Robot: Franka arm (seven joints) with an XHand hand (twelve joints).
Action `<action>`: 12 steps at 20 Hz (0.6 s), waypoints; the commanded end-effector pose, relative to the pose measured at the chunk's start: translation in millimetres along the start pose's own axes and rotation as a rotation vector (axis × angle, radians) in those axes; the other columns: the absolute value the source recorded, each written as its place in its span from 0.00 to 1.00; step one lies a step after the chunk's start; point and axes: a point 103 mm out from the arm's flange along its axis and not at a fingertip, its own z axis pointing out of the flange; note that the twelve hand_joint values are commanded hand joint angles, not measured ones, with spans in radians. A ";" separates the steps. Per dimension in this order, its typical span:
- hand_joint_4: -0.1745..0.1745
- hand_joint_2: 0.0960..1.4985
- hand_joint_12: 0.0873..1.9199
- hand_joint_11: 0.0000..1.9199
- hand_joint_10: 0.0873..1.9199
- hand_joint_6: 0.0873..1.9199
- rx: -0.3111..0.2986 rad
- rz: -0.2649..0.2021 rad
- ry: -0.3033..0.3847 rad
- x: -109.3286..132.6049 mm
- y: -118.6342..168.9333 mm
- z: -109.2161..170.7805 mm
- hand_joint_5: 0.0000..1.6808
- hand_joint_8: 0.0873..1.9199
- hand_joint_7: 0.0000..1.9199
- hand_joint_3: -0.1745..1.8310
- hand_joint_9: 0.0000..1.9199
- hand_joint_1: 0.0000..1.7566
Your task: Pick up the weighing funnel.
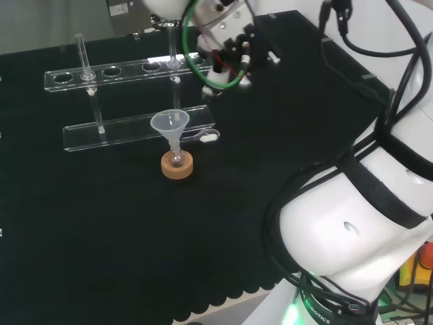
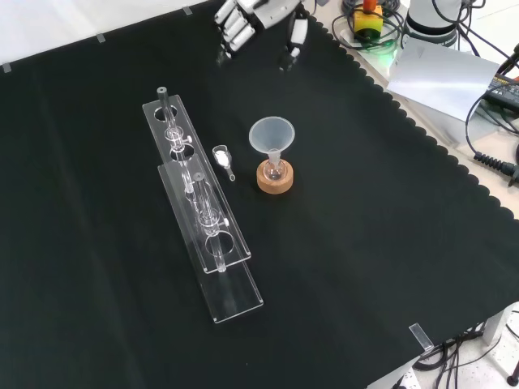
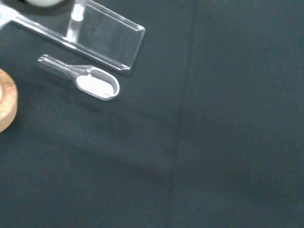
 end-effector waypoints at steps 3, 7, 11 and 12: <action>0.36 0.45 0.67 0.25 0.27 0.00 -0.015 0.027 0.097 -24.0 2.7 20.0 0.26 0.34 0.25 0.30 0.39 0.41; 0.36 0.45 0.67 0.25 0.27 0.00 -0.018 0.033 0.152 -31.9 9.6 31.9 0.26 0.34 0.25 0.30 0.39 0.41; 0.35 0.45 0.66 0.26 0.26 0.00 -0.026 0.036 0.205 -38.0 18.4 49.0 0.28 0.34 0.27 0.31 0.41 0.41; 0.35 0.45 0.66 0.27 0.26 0.00 -0.029 0.036 0.216 -39.1 20.6 53.5 0.29 0.35 0.28 0.31 0.42 0.42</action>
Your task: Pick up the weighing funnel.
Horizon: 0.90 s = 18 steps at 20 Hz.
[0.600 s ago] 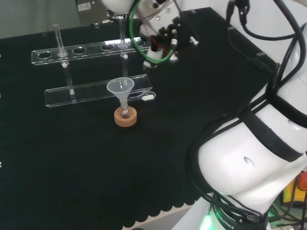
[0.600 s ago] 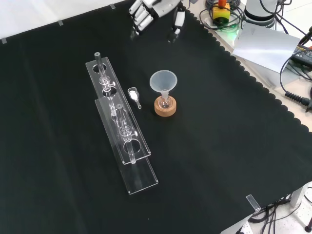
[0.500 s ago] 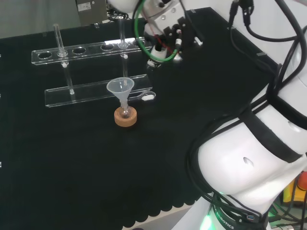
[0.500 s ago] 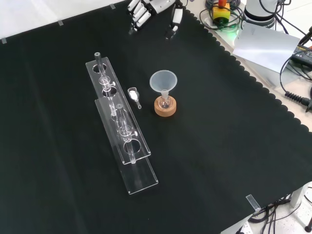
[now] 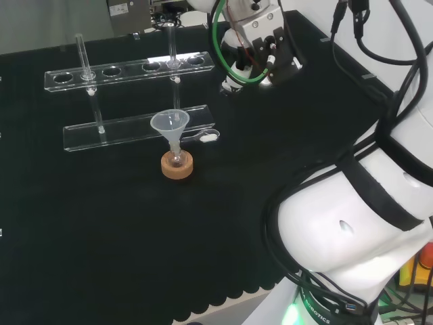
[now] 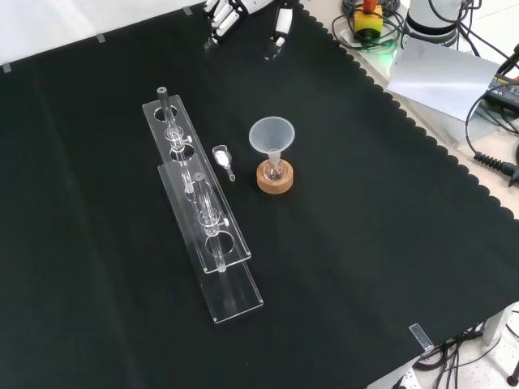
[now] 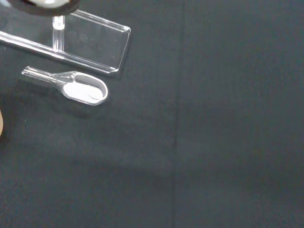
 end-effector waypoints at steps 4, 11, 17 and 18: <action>0.35 0.45 0.65 0.28 0.25 0.00 -0.015 -0.006 0.129 -14.8 21.7 43.7 0.31 0.34 0.31 0.32 0.44 0.42; 0.36 0.44 0.65 0.29 0.24 0.00 -0.001 -0.046 0.155 -4.5 45.4 73.3 0.34 0.33 0.29 0.33 0.42 0.43; 0.37 0.44 0.65 0.29 0.23 0.00 -0.012 -0.062 0.190 10.6 61.4 95.9 0.35 0.33 0.29 0.33 0.41 0.44; 0.37 0.44 0.65 0.29 0.23 0.01 -0.018 -0.065 0.202 13.0 62.9 99.0 0.35 0.33 0.30 0.33 0.41 0.44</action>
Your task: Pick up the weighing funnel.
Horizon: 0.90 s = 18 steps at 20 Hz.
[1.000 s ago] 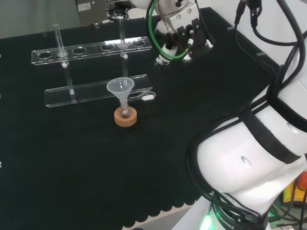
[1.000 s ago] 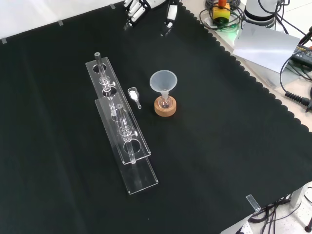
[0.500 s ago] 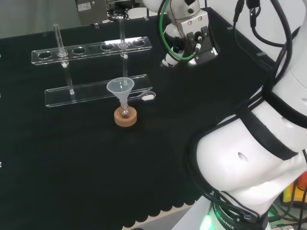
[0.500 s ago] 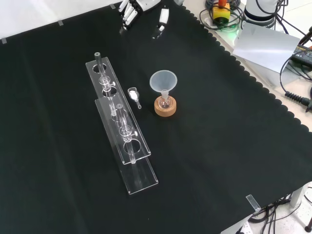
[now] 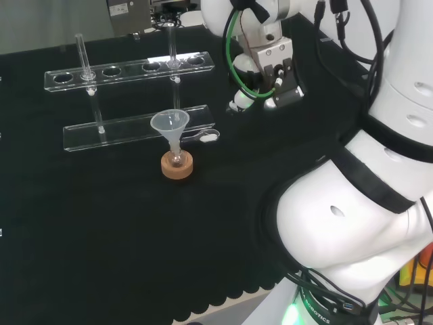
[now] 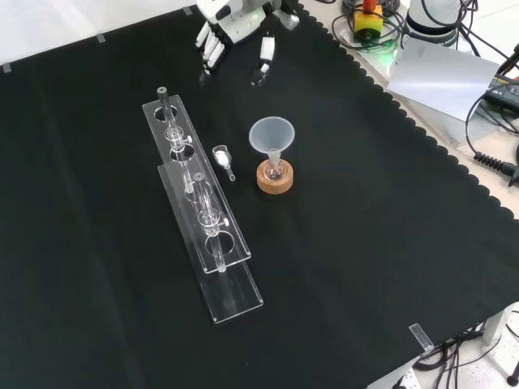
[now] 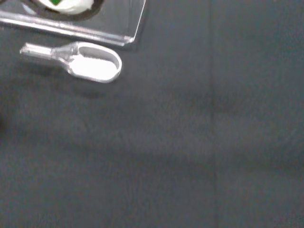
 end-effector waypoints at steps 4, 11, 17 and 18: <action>0.37 0.44 0.65 0.29 0.24 0.01 -0.027 -0.036 0.071 17.7 29.3 35.0 0.36 0.34 0.31 0.33 0.42 0.44; 0.36 0.43 0.64 0.30 0.24 0.02 -0.029 -0.044 0.095 29.7 41.0 51.4 0.36 0.33 0.31 0.33 0.42 0.44; 0.36 0.43 0.64 0.31 0.24 0.02 -0.023 -0.051 0.108 34.7 48.3 58.8 0.37 0.33 0.31 0.33 0.43 0.44; 0.36 0.43 0.64 0.31 0.24 0.03 -0.024 -0.051 0.109 35.2 49.4 60.2 0.37 0.34 0.32 0.33 0.43 0.44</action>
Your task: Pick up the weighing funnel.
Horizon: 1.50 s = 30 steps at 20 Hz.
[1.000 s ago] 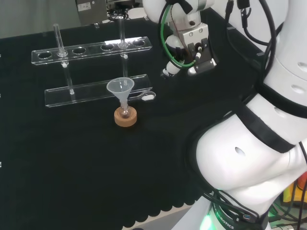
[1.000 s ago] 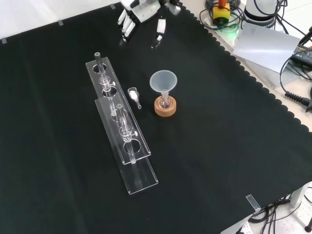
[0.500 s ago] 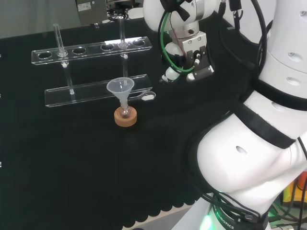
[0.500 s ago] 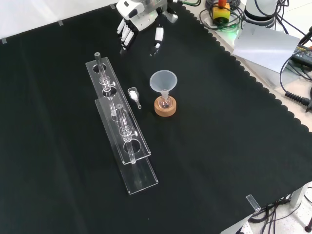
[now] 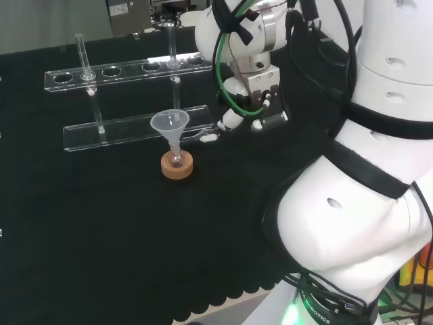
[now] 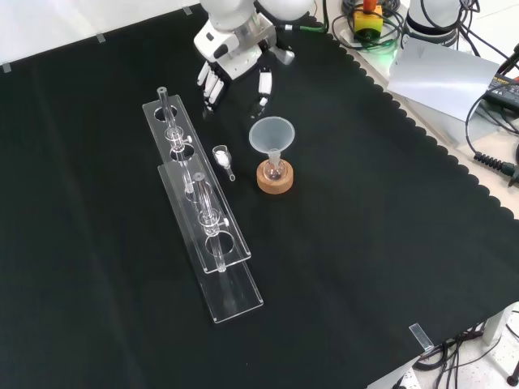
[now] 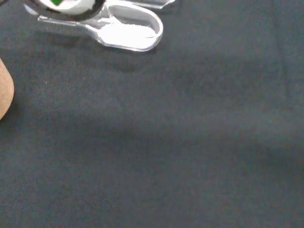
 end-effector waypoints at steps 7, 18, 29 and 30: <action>0.35 0.43 0.64 0.31 0.24 0.03 -0.021 -0.024 0.034 10.5 18.4 15.5 0.37 0.34 0.33 0.34 0.43 0.44; 0.36 0.43 0.63 0.31 0.23 0.14 -0.032 -0.036 0.034 19.4 29.1 26.8 0.40 0.33 0.34 0.34 0.44 0.45; 0.36 0.42 0.63 0.32 0.22 0.33 -0.024 -0.046 0.043 26.3 40.7 39.7 0.36 0.34 0.35 0.35 0.45 0.46; 0.36 0.42 0.63 0.32 0.22 0.33 -0.022 -0.046 0.042 26.6 41.2 40.2 0.36 0.34 0.35 0.35 0.45 0.46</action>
